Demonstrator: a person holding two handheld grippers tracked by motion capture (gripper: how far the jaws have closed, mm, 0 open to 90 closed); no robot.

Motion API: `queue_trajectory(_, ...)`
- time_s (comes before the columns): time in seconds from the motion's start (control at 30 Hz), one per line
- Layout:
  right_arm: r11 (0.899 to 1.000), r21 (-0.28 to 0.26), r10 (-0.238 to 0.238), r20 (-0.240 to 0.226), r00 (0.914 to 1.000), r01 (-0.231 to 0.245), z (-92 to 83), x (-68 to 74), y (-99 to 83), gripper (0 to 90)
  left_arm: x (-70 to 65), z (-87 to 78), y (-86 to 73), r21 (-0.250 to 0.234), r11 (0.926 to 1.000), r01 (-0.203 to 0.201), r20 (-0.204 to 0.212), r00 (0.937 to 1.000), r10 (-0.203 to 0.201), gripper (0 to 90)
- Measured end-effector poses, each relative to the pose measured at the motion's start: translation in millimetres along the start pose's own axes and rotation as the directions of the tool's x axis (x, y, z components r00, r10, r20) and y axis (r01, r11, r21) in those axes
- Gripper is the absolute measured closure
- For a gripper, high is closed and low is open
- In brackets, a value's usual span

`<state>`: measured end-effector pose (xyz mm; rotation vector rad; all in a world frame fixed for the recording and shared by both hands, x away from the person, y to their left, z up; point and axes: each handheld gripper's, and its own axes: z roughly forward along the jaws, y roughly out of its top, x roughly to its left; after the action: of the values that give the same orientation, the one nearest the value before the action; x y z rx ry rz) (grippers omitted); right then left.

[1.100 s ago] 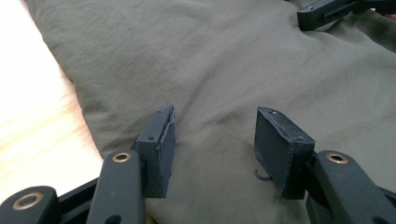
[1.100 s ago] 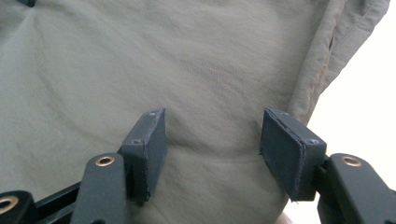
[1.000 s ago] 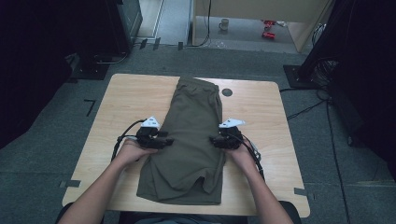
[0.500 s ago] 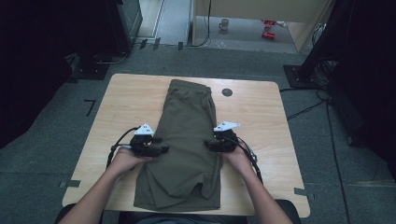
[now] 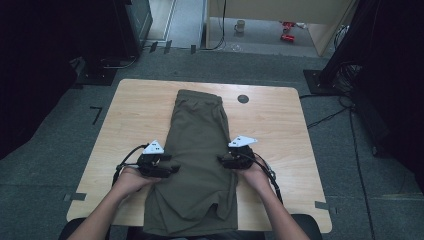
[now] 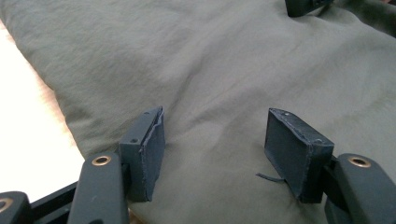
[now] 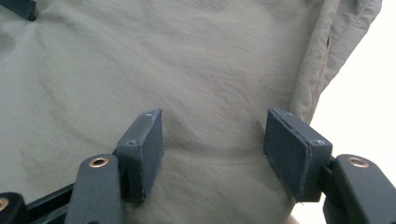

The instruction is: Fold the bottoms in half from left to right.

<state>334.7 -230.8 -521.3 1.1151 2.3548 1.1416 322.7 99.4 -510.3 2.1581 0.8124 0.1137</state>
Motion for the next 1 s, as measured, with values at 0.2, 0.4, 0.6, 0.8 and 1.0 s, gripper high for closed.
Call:
queue_trajectory(0.2,1.0,0.005,-0.01,-0.007,0.9999,0.01,-4.6,8.4,-4.1,37.5,-7.3,-5.5,-5.7,0.012,0.9999,-0.008,0.007,0.9999,0.008,37.6)
queue_trajectory(0.4,1.0,-0.001,-0.02,-0.02,0.9996,0.02,-14.5,19.2,-14.3,37.2,-17.1,-12.0,-14.5,0.012,0.9999,-0.012,0.023,0.9997,0.012,37.7)
queue_trajectory(0.6,1.0,0.007,-0.025,-0.032,0.9992,0.025,-22.5,28.6,-21.0,36.7,-26.0,-17.6,-20.4,0.025,0.9996,-0.011,0.031,0.9995,0.011,37.4)
queue_trajectory(0.8,1.0,0.007,-0.019,-0.052,0.9985,0.019,-29.2,35.6,-27.0,36.8,-31.0,-21.9,-27.0,0.014,0.9998,-0.012,0.042,0.999,0.012,36.6)
queue_trajectory(1.0,1.0,0.021,-0.007,-0.071,0.9975,0.008,-31.3,35.2,-26.2,37.5,-31.0,-23.2,-26.2,0.013,0.9997,-0.02,0.046,0.9988,0.019,36.7)
